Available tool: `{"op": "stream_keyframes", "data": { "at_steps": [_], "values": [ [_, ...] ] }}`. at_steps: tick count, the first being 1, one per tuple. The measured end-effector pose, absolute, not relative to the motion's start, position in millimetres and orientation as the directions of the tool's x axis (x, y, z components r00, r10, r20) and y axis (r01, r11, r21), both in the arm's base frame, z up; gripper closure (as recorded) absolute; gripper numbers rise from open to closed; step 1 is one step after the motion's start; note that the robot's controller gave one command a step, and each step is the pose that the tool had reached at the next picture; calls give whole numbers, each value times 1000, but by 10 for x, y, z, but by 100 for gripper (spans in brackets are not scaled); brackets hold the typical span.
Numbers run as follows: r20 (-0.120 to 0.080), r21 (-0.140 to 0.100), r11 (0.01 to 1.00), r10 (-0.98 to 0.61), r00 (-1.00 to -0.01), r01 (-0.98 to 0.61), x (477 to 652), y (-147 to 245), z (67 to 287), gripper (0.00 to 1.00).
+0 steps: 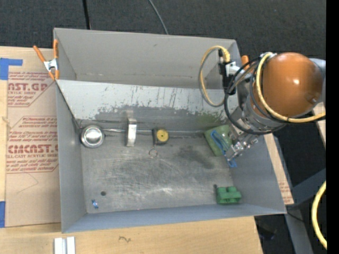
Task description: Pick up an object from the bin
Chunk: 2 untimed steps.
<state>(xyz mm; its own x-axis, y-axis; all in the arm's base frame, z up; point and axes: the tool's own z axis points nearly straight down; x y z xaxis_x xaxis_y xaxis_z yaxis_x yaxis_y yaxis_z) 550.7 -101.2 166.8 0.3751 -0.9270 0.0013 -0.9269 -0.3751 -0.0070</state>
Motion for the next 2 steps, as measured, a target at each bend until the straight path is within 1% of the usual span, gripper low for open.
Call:
{"op": "stream_keyframes", "data": {
  "at_steps": [1,2],
  "values": [
    [-4,0,-103,-995,103,-995,5514,-800,1687,100],
    [-2,-5,-50,-999,50,-999,5529,-732,2163,100]
  ]
}}
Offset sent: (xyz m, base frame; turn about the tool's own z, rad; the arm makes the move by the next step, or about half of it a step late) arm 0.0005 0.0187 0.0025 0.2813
